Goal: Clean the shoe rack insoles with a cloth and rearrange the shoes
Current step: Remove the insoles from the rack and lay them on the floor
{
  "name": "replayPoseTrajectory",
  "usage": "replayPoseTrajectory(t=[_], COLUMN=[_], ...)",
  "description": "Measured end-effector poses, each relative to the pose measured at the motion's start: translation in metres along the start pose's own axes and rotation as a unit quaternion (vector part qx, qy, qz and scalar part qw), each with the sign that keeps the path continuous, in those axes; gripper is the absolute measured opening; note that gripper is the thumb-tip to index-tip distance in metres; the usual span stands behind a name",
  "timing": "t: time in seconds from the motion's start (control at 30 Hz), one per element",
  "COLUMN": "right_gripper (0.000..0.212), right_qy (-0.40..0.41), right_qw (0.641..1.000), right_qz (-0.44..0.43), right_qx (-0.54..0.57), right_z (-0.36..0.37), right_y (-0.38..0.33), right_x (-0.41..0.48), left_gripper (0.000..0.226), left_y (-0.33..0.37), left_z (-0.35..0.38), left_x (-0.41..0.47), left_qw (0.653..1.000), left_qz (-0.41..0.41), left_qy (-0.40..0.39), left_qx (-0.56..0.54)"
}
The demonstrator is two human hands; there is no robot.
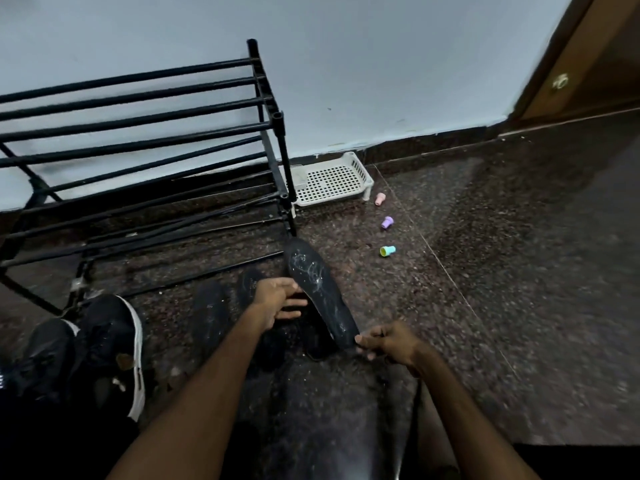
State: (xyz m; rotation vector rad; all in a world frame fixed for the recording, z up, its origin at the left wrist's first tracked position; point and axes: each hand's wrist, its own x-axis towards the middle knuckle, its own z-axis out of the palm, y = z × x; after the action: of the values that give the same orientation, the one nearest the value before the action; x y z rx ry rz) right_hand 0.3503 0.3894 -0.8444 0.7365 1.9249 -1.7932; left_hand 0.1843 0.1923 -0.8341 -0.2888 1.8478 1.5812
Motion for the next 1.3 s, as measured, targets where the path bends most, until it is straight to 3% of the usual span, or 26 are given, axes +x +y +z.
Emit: replayPoseTrajectory(t=[0.43,0.73,0.9,1.0,1.13,1.3], right_gripper=[0.022,0.025,0.031,0.041,0.041,0.027], right_qy=[0.121,0.124,0.113,0.117,0.159,0.183], right_qw=[0.986,0.989,0.976,0.966,0.943,0.924], right_qz=[0.07,0.086,0.121,0.134,0.08,-0.035], right_qx=[0.092,-0.005,-0.141,-0.188,-0.282,-0.335], right_z=[-0.016,-0.012,-0.019,-0.026,-0.039,-0.054], right_y=[0.063,0.066,0.063,0.05,0.005,-0.086], right_x=[0.056,0.076,0.075,0.073,0.092,0.161], left_gripper=[0.017,0.014,0.023,0.023,0.009,0.028], left_y=[-0.022,-0.037,-0.037,-0.022,0.023,0.086], left_z=[0.077,0.074,0.072,0.069,0.069,0.07], left_x=[0.056,0.06,0.06,0.064,0.079,0.124], left_qw=[0.997,0.99,0.951,0.931,0.926,0.918], left_qz=[-0.056,-0.054,0.05,0.098,0.15,0.188], left_qy=[-0.034,-0.061,-0.032,-0.021,0.001,0.04], left_qx=[0.04,0.113,0.303,0.351,0.345,0.346])
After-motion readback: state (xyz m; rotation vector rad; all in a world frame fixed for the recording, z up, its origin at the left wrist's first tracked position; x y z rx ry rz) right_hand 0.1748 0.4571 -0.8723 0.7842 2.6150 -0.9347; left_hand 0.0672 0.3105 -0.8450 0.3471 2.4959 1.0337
